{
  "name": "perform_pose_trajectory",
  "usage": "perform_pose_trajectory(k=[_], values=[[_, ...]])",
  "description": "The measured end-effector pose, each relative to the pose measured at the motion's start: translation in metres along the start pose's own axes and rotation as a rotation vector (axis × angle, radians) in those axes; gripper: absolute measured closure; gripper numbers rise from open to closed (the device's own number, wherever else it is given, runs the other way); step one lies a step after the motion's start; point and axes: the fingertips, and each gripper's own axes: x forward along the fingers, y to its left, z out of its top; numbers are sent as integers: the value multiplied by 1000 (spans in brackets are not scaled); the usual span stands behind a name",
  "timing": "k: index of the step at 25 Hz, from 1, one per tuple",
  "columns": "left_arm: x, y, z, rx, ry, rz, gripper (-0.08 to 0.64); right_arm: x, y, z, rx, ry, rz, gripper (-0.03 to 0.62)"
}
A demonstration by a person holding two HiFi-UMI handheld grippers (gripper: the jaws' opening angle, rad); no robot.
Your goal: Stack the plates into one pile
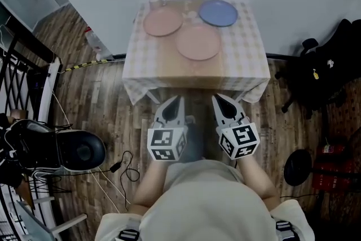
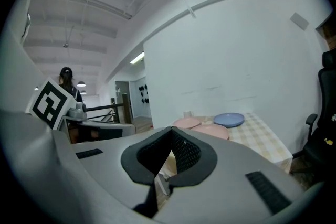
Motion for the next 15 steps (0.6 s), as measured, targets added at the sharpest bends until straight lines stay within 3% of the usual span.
perform_pose_trajectory(k=[15], values=[[140, 73, 36, -4, 57, -22, 558, 146, -69, 30, 5, 34, -15, 592]])
